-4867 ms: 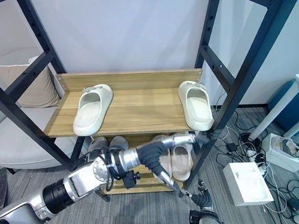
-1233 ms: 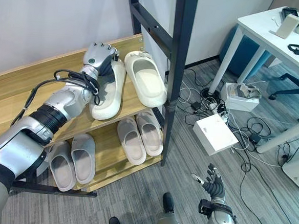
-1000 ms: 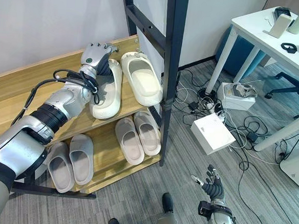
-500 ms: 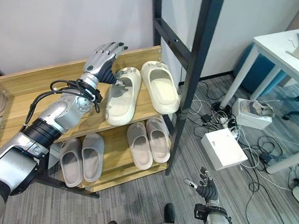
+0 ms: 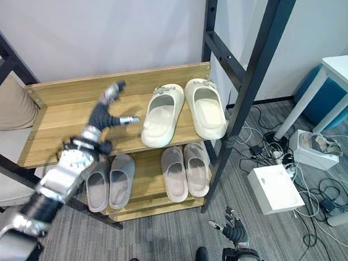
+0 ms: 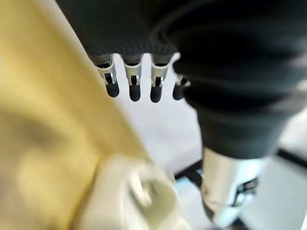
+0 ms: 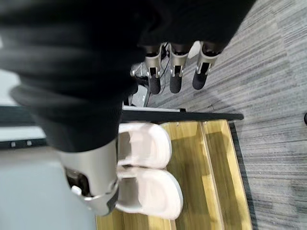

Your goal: Arrange the slippers neatly on the shoe rack.

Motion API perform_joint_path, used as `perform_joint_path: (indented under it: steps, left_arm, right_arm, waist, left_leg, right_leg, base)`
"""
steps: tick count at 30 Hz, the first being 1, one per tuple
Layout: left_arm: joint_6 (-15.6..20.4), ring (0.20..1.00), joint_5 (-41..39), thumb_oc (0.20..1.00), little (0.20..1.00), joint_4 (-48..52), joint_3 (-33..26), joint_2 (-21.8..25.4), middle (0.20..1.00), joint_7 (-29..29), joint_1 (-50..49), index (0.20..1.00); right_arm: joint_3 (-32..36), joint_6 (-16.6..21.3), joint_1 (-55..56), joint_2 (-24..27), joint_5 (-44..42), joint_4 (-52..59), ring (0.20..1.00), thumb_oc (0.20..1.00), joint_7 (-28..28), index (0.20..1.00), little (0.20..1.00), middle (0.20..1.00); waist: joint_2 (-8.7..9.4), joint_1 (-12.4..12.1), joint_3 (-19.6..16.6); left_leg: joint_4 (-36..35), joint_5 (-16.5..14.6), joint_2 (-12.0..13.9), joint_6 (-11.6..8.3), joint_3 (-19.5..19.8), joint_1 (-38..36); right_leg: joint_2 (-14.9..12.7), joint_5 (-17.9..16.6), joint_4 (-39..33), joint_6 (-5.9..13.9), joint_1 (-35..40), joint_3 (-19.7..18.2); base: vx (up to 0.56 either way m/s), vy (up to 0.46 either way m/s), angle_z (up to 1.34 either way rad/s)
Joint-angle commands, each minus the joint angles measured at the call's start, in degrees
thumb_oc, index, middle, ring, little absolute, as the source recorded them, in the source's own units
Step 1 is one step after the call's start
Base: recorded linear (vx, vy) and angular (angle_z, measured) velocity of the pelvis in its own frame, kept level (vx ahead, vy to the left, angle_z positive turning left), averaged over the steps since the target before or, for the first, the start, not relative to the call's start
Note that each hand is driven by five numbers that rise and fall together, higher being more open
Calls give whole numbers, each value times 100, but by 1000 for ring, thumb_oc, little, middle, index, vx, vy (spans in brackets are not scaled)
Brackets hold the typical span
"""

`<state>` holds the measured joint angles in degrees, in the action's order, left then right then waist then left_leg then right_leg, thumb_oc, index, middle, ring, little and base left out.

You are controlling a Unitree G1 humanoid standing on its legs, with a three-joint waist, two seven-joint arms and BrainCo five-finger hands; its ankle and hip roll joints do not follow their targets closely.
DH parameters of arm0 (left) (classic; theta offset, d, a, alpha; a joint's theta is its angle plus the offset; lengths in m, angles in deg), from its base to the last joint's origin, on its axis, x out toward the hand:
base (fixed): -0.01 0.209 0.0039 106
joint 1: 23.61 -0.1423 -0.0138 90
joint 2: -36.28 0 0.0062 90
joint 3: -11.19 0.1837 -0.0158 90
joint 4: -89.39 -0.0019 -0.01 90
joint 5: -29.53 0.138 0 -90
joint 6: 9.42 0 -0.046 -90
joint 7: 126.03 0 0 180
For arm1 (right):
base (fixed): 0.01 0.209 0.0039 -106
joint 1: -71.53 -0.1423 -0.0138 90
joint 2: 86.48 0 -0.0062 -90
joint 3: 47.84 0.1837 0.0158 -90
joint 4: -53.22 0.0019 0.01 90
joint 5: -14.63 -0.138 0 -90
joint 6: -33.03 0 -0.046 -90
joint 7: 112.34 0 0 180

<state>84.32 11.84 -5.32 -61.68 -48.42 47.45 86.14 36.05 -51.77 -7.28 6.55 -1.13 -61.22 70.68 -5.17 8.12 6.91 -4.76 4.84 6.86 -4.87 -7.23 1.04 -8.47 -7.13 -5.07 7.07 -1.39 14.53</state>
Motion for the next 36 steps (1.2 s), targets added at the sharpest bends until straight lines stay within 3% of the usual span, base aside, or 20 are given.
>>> perform_joint_path:
  steps: [1, 3, 7, 14, 18, 27, 36]
  left_arm:
    - [297, 1000, -1186, 1000, 1000, 158, -98, 234, 1000, 307, 437, 1000]
    - [70, 1000, -1812, 1000, 1000, 478, 190, 276, 1000, 541, 38, 1000]
    - [-147, 1000, -2215, 1000, 1000, 679, 537, 269, 1000, 686, -96, 1000]
    - [-209, 1000, -2133, 1000, 1000, 317, 823, -99, 1000, 490, 289, 1000]
    - [-183, 1000, -1937, 1000, 1000, -226, 920, -466, 1000, 346, 684, 1000]
    - [-47, 1000, -1374, 1000, 1000, -1453, 848, -659, 1000, -80, 1731, 1000]
    - [299, 1000, -1028, 1000, 1000, -1289, 544, -648, 1000, -445, 1788, 1000]
  right_arm:
    - [242, 128, -133, 26, -32, 117, 1000, 1000, -52, 1000, 1000, 1000]
    - [134, 67, -116, 147, -46, 141, 1000, 1000, -169, 1000, 1000, 1000]
    - [5, -1, -106, 326, -39, 221, 1000, 1000, -340, 1000, 1000, 1000]
    - [-184, -41, -233, 351, -29, 222, 1000, 1000, -356, 1000, 1000, 1000]
    - [-215, -33, -243, 335, -57, 191, 1000, 1000, -315, 1000, 1000, 1000]
    - [-207, -13, -252, 382, -98, 142, 1000, 1000, -219, 1000, 1000, 1000]
    - [-231, 140, -153, 208, -74, 103, 1000, 1000, -108, 1000, 1000, 1000]
  waist:
    - [136, -11, 62]
    - [140, -16, 30]
    - [153, -4, -20]
    - [185, 44, -38]
    - [197, 137, -41]
    - [176, 356, -26]
    - [226, 360, -7]
  left_leg:
    - [-23, -277, -87, -80, 0, -374]
    - [-24, -284, -87, -70, -7, -373]
    - [-24, -299, -91, -60, 5, -380]
    - [-24, -306, -107, -46, 4, -368]
    - [-24, -319, -108, -41, -36, -384]
    - [-24, -338, -112, -54, -147, -372]
    - [-24, -352, -116, -56, -108, -399]
  right_leg:
    - [162, 558, 7, 121, 240, 297]
    - [170, 558, 7, 131, 236, 279]
    - [168, 575, 7, 133, 238, 266]
    - [172, 571, 7, 139, 224, 268]
    - [175, 572, 7, 144, 214, 228]
    - [159, 548, 7, 175, 140, 148]
    - [145, 567, 7, 172, 198, 184]
  base:
    - [4, 13, 4]
    - [0, 0, 0]
    - [0, 0, 0]
    - [0, 0, 0]
    - [0, 0, 0]
    - [13, 8, -5]
    - [2, 0, -1]
